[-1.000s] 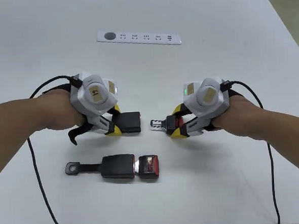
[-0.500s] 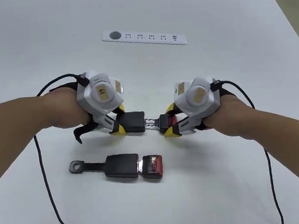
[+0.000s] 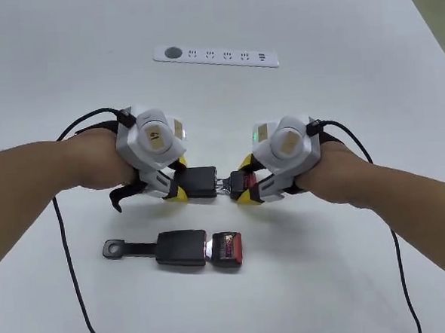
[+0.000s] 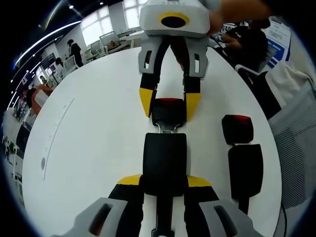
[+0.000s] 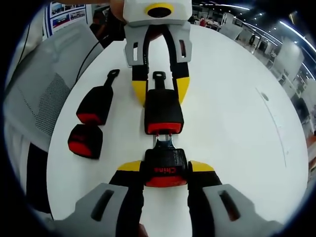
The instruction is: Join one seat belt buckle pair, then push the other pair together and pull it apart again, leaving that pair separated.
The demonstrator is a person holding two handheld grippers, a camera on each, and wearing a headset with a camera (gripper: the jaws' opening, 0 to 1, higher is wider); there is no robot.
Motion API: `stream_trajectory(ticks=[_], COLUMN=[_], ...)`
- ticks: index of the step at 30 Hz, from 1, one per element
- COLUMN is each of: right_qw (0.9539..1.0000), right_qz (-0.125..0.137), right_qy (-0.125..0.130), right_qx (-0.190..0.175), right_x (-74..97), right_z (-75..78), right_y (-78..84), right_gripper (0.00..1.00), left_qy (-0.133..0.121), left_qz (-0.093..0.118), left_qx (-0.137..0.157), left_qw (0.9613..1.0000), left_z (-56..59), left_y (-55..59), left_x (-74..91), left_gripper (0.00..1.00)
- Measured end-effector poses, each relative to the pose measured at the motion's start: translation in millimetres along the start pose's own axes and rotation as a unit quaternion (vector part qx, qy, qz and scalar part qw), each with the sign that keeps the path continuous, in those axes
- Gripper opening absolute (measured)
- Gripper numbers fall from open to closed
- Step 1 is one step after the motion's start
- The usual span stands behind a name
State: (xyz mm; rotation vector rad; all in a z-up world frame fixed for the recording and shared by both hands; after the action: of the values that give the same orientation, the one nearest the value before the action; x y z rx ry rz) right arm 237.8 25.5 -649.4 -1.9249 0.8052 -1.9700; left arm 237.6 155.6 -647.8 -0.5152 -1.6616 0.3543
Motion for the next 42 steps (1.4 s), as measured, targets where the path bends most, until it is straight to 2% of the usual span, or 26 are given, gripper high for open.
stream_trajectory(ticks=[13,17,19,24,42], right_qw=[1.0,1.0,1.0,1.0,1.0], right_qz=[0.0,0.004,0.007,0.003,0.0], right_qy=[0.002,-0.001,-0.003,-0.001,0.005], right_qx=[0.003,0.006,0.003,0.003,-0.003], right_x=[-1.7,-8.6,-12.6,-11.7,-7.6], right_z=[0.0,-2.2,-0.2,-3.4,-4.4], right_y=[-5.2,-10.5,-6.5,-15.8,-13.6], right_gripper=[0.31,0.3,0.3,0.3,0.31], left_qy=[0.008,0.008,0.006,0.009,0.002], left_qz=[0.006,0.007,0.008,0.005,0.005], left_qx=[0.002,0.001,0.0,-0.001,0.005], left_qw=[1.0,0.9999,0.9999,1.0,1.0], left_z=[-1.8,-0.4,-0.2,-2.0,-0.1], left_y=[0.9,-0.4,-0.7,-0.3,-0.8], left_x=[-0.9,-0.8,-0.5,-1.0,0.5], left_gripper=[0.31,0.3,0.3,0.3,0.3])
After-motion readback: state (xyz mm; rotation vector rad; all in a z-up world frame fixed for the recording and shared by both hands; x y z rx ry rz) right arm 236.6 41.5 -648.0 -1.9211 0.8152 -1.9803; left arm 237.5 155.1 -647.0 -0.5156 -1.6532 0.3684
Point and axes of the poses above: the centre of the closed fingertips' face, and the gripper's own axes: x roughly backward along the fingers, z roughly to its right, y roughly out of its underside, the point moved 5 cm from there along x, roughly backward along the fingers, and after that the axes turned 11 degrees about -x, right-handed, at the moved point
